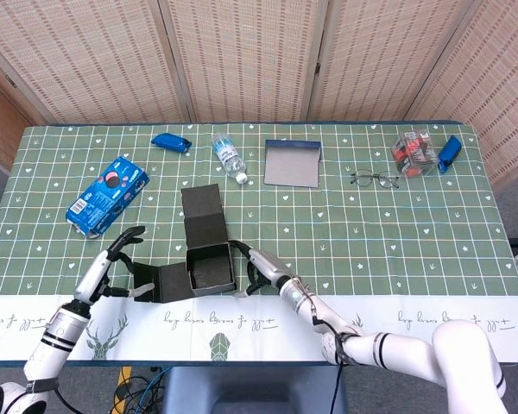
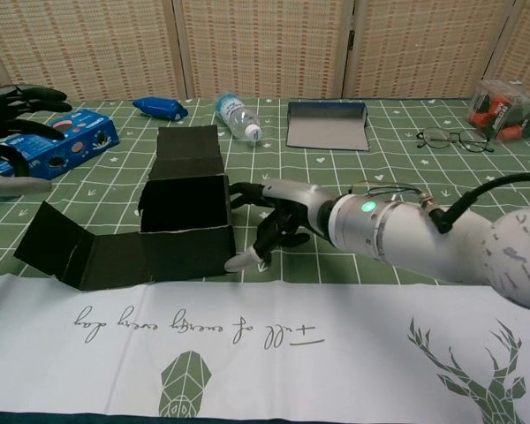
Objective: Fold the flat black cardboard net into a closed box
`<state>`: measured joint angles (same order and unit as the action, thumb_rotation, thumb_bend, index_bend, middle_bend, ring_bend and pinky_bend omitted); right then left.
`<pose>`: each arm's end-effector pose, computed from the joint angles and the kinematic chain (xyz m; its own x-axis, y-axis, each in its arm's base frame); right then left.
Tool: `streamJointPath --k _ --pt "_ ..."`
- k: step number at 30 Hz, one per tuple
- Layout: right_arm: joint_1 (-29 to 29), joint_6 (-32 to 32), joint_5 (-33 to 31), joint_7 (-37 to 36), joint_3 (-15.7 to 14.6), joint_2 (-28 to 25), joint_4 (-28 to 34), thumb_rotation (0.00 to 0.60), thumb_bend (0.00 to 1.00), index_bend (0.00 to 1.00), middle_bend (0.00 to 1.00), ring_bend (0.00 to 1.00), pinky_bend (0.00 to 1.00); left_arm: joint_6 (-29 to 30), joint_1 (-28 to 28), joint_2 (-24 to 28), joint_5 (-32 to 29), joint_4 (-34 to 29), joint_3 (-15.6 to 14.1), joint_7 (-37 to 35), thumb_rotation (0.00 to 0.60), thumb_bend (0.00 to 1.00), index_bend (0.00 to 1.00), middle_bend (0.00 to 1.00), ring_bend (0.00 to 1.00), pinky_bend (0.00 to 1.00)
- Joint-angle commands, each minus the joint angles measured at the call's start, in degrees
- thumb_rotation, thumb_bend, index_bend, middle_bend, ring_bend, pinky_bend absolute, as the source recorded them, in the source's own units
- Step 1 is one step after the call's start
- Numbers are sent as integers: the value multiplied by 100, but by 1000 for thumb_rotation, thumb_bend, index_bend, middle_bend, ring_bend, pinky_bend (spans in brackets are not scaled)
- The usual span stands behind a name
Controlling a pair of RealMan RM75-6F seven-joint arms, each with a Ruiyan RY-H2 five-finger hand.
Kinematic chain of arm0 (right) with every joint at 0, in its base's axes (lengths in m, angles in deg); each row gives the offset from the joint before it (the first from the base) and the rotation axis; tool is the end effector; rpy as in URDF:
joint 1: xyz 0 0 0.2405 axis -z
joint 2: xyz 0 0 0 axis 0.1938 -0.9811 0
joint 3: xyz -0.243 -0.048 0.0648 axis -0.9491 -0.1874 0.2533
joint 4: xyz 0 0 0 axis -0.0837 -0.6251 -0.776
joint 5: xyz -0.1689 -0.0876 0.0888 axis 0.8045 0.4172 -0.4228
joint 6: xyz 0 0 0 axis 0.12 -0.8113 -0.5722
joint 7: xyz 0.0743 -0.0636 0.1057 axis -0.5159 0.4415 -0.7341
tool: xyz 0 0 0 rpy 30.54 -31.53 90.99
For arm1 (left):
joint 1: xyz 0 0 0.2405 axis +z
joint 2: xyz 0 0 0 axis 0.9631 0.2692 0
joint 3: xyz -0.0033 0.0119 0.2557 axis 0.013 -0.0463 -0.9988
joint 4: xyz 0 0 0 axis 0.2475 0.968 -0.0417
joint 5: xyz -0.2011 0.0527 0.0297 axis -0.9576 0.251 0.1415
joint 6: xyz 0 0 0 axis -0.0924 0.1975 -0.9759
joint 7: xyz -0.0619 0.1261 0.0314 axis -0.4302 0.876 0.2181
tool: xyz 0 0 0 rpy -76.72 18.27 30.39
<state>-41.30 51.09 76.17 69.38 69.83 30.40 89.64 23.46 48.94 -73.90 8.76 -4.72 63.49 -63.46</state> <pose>-0.0750 -0.3425 -0.1247 -0.1448 -0.6990 0.7003 -0.9526 -0.0928 -0.2896 -0.2364 0.2803 0.0685 -0.3601 0.3219 0.8756 0.8858 -0.1764 0.4292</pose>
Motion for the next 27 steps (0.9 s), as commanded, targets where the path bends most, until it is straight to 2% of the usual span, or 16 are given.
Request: streamJointPath --k 1,4,6,8,11,19,27 --pt "-75 -149 14 50 95 235 -196 600 0 0 103 667 1000 85 58 10 -19 27 31 -52 600 138 133 113 189 537" --pt "-79 -339 100 114 105 433 -359 600 12 39 200 676 1000 203 116 10 -25 66 72 -56 600 138 142 113 189 537" --pt "-47 -474 143 140 110 521 -415 600 48 148 278 701 1000 266 150 17 -16 90 83 -15 600 138 149 113 190 537" --pt "40 -703 194 108 153 593 -403 600 100 299 364 740 1000 359 200 10 -4 127 93 40 600 137 154 113 191 537" --pt "215 -966 282 -38 218 555 -192 600 153 443 430 774 1000 564 299 -83 13 270 113 221 600 138 164 113 208 536" --pt "914 -1350 518 -839 331 -197 1101 600 264 464 458 788 1000 1148 444 -423 202 727 217 999 600 138 165 113 350 551" --pt "1592 -1666 860 -2106 485 -814 2101 600 291 464 461 789 1000 1290 416 -706 212 1090 335 1386 600 138 100 92 377 553"
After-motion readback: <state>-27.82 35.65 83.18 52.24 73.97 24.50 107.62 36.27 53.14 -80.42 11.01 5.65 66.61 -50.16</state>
